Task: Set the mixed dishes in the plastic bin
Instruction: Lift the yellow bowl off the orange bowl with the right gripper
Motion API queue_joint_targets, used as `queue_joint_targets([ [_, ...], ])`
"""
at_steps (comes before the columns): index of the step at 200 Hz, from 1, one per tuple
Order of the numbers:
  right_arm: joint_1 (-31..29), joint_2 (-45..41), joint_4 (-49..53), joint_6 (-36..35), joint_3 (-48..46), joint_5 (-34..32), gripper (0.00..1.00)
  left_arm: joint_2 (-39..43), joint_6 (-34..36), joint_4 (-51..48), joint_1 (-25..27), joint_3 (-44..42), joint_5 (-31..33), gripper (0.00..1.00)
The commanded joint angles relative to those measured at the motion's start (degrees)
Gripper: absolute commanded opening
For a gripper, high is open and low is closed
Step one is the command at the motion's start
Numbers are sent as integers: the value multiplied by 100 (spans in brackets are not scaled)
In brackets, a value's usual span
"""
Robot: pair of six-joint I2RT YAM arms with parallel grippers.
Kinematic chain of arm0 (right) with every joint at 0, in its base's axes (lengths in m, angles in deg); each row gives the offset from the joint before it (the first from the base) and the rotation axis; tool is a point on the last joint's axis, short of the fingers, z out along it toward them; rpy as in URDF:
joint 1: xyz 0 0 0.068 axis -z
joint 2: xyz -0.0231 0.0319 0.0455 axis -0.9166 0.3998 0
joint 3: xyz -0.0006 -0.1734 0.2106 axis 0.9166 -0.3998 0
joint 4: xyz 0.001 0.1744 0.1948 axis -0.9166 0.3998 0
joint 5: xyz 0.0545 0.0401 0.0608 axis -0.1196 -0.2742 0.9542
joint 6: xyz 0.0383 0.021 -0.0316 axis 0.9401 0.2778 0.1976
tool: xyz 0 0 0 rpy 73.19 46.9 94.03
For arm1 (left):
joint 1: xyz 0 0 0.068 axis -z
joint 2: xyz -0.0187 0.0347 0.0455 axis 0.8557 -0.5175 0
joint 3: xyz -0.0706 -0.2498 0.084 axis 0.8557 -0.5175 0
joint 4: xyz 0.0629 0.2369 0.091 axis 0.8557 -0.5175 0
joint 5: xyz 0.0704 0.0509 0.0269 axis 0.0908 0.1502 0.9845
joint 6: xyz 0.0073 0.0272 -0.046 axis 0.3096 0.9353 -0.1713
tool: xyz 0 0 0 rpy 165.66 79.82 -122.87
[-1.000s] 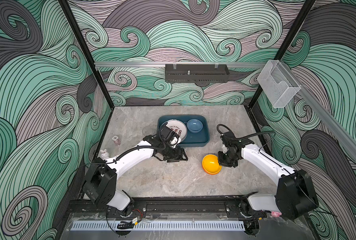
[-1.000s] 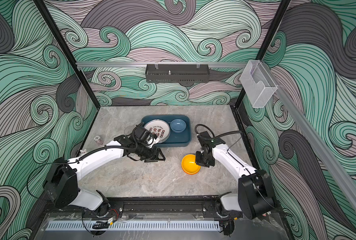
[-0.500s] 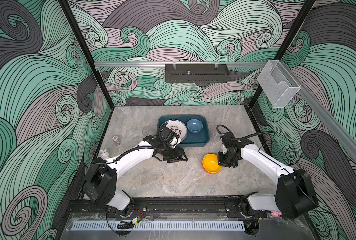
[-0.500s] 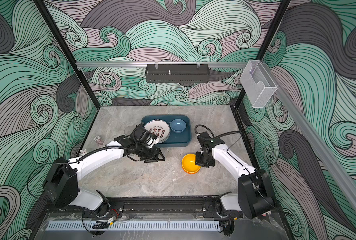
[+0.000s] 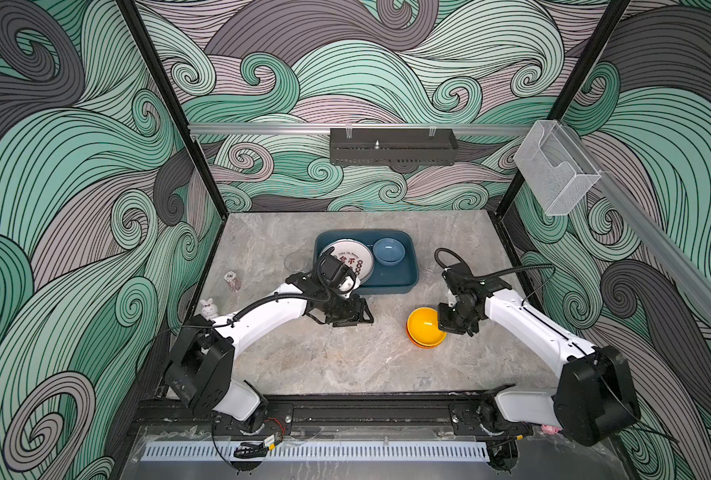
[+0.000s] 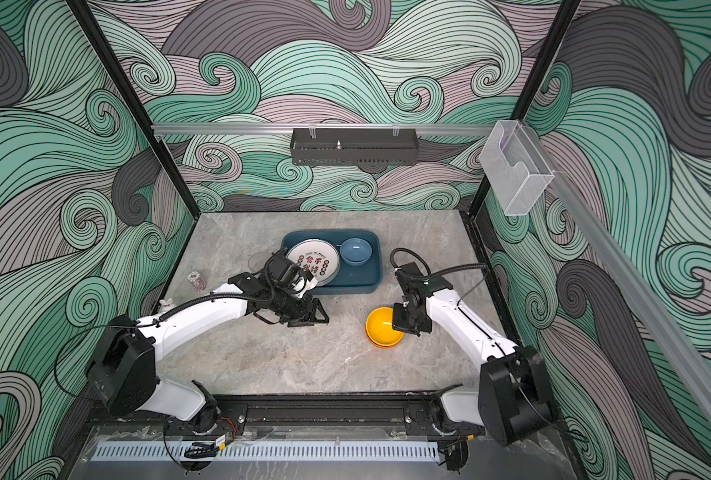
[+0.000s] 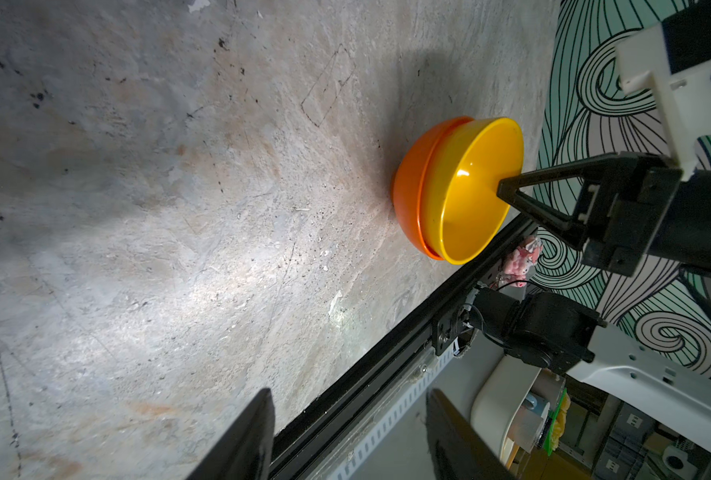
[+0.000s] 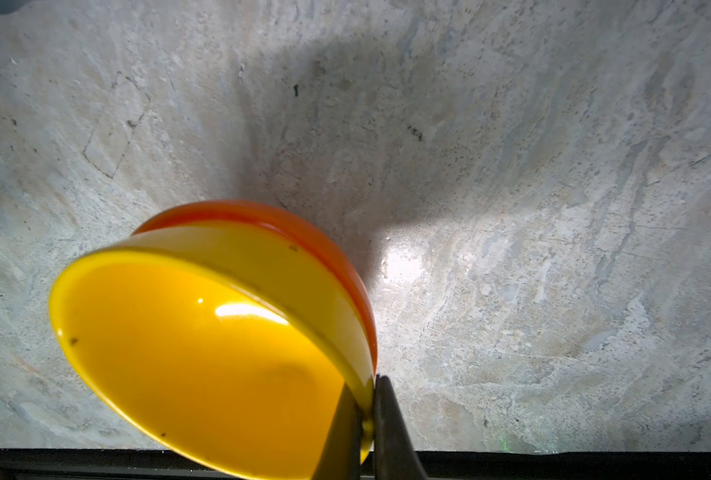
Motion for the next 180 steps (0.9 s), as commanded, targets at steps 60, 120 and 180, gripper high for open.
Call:
queue_joint_targets([
  [60,-44,-260,372,-117,616,161,0,301,-71,30,38,-9,234,61],
  [120,-36,113,361,-155,1216,330,0,653,-87,-74,-24,-9,508,61],
  [180,-36,723,247,-140,1912,392,0,932,-132,-255,-185,-48,805,62],
])
